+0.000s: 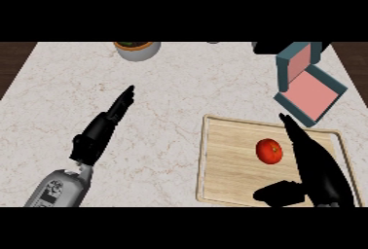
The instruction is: Pick the tomato from the tray and place it in the cardboard box
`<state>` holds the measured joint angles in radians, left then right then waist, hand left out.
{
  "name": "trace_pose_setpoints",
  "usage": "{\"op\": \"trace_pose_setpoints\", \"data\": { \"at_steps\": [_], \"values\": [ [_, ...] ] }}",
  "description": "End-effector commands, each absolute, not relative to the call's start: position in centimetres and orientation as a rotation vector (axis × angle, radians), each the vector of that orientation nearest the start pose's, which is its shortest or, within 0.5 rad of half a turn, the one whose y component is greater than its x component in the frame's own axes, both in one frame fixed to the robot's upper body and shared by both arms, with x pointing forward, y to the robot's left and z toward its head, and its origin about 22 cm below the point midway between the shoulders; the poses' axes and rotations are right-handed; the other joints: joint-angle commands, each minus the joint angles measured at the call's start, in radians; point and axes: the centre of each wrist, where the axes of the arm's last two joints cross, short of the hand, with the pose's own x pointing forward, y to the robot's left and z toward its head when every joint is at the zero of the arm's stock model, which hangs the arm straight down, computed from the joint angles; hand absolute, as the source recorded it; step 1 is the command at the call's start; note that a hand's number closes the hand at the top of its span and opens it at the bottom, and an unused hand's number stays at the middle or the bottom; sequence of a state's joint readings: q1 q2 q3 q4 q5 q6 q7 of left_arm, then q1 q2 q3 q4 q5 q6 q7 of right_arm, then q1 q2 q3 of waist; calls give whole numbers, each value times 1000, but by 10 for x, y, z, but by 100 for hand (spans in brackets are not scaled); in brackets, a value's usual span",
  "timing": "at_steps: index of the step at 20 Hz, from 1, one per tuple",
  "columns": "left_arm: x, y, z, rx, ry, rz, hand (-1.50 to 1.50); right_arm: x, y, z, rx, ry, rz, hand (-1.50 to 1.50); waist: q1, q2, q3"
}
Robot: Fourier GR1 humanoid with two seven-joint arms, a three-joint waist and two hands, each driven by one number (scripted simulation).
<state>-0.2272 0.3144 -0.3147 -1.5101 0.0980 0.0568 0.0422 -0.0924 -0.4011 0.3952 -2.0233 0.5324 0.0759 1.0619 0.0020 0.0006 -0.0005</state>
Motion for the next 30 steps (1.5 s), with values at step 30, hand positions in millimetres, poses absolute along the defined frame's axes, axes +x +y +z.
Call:
{"op": "trace_pose_setpoints", "data": {
  "at_steps": [30],
  "values": [
    [277,209,54,-45,-1592,-462,0,244,-193,24,-701,-820,740,-150,-1,-1,1]
  ]
}}
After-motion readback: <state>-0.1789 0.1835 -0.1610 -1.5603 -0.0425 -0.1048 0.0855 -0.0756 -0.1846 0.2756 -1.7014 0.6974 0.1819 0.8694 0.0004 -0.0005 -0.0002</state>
